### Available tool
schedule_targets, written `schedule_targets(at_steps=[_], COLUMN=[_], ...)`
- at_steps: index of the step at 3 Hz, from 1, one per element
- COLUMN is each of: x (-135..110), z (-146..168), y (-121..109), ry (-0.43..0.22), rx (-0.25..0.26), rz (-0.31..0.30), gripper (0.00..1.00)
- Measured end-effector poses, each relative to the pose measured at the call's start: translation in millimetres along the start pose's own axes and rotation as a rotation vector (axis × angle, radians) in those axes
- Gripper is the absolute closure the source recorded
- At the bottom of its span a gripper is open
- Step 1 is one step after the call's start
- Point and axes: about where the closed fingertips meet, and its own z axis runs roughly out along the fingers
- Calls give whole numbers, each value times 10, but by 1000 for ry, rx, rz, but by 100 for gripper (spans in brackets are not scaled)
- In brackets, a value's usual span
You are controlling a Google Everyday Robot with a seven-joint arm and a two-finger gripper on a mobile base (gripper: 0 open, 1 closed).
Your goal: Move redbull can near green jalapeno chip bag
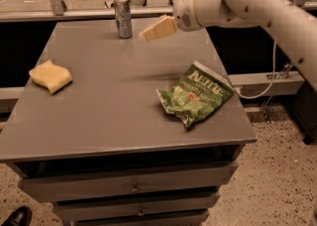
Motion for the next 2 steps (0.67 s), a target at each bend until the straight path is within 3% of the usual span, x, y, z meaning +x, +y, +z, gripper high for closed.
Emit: schedule_targets(at_steps=[1,2], x=[-126,-250], z=[525,1011], y=[-286,-490], ry=[-110,-161], rx=[24,41], rz=[16,12], gripper=[0,0])
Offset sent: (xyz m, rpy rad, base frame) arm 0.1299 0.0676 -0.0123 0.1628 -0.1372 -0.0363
